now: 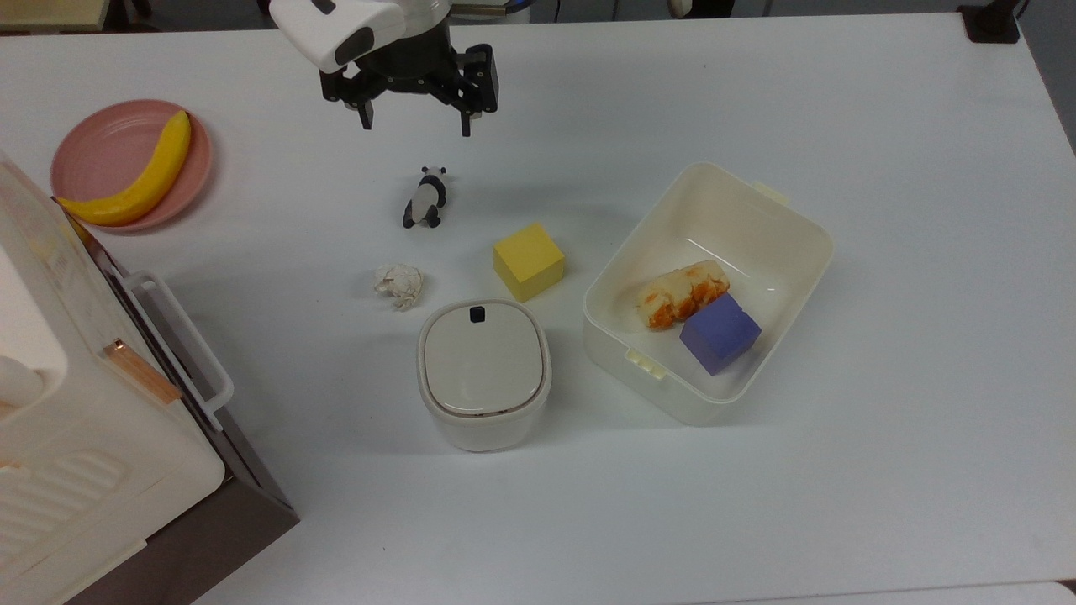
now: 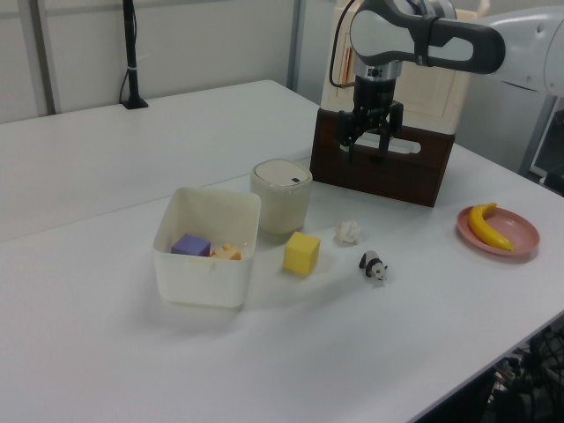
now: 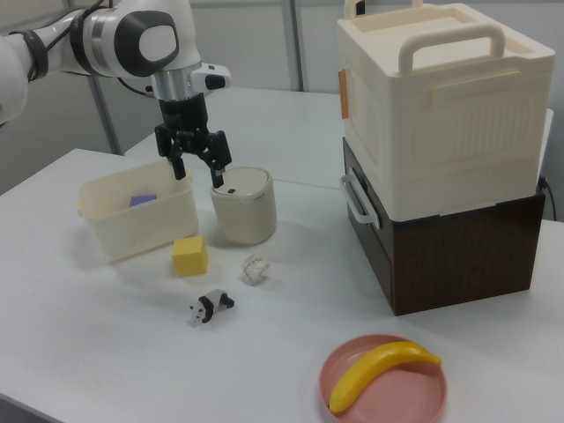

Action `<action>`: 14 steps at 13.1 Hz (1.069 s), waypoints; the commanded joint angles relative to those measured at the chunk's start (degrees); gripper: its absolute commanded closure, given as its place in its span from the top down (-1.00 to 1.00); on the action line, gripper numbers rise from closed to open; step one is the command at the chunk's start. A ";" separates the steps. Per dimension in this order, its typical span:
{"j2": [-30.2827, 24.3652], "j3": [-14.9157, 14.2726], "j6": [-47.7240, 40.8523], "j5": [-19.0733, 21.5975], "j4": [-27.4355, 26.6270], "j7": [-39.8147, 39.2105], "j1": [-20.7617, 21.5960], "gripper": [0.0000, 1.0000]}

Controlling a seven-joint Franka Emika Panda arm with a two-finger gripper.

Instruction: Open the trash can

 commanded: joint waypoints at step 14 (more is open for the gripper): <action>-0.90 -1.36 4.08 3.28 -2.04 -6.94 1.31 -0.86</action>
